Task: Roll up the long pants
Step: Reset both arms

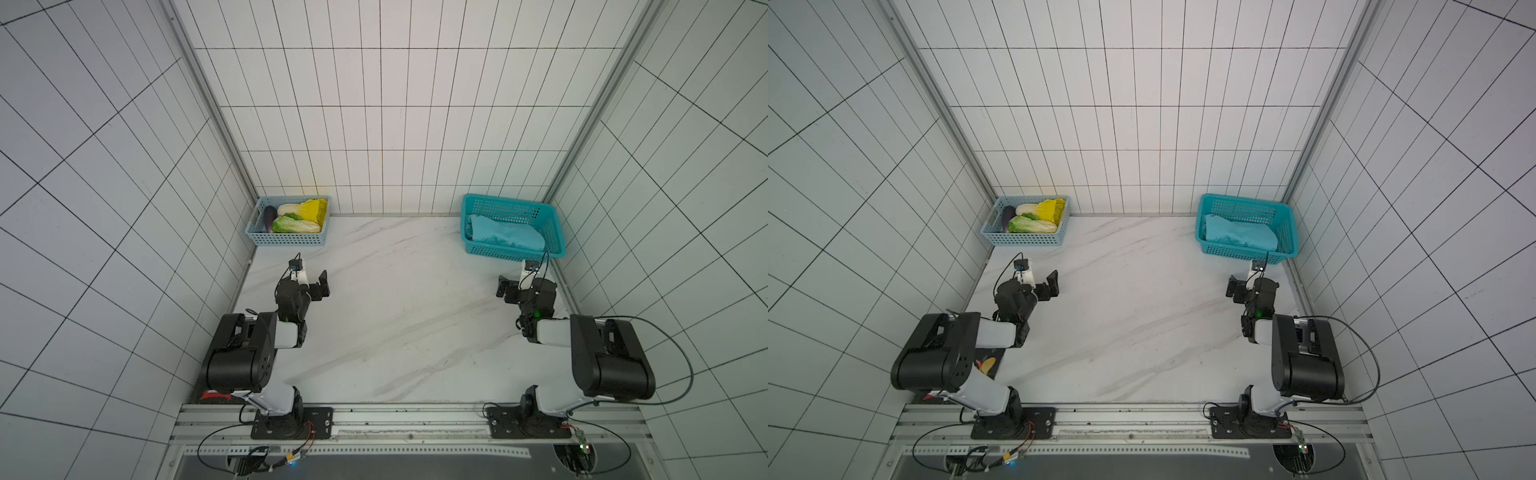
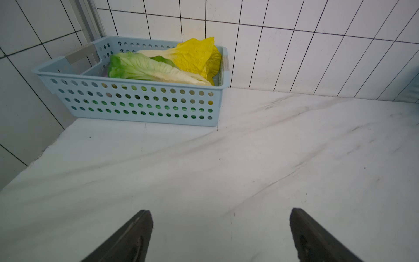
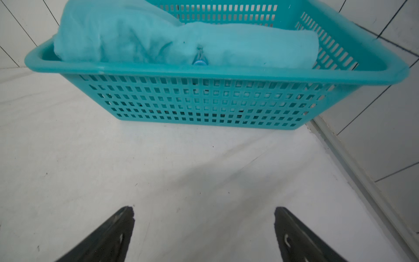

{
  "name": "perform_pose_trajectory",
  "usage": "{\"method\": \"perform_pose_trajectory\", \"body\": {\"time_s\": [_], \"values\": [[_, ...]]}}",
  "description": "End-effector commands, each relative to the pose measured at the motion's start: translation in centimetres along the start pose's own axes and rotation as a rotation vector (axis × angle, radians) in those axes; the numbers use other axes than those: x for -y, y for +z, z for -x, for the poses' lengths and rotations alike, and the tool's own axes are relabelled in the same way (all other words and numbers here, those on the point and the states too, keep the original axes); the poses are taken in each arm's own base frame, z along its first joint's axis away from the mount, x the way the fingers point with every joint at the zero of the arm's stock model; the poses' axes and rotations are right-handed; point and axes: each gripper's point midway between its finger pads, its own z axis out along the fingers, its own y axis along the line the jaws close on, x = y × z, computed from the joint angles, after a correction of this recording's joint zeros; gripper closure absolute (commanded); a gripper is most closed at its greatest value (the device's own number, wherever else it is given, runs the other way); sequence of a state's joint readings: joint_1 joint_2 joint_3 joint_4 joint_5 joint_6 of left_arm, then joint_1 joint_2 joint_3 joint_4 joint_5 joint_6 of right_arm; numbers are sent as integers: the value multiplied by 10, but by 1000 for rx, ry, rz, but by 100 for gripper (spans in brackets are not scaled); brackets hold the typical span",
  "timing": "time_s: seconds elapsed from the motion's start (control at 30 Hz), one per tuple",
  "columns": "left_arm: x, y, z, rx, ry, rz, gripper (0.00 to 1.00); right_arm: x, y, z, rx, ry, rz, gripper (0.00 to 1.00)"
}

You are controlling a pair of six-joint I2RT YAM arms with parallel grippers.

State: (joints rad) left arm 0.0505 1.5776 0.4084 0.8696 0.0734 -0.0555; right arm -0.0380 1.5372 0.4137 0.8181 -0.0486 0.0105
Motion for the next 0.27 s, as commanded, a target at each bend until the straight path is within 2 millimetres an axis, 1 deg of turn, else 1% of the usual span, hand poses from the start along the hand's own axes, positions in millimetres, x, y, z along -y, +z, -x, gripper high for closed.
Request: {"method": "perform_pose_trajectory", "body": {"time_s": [0.0,0.1,0.17,0.23], "values": [[-3,0,2,4,-11,3,2,0,3,5,2,8,-5,1],[-3,1,4,1,-11,3,2,-1,4,5,-6,10,2,1],[-3,1,1,-36,-14,8,2,0,4,5,-1,9,0,1],[-3,1,1,-25,-14,5,2,-1,3,5,2,8,1,1]]}}
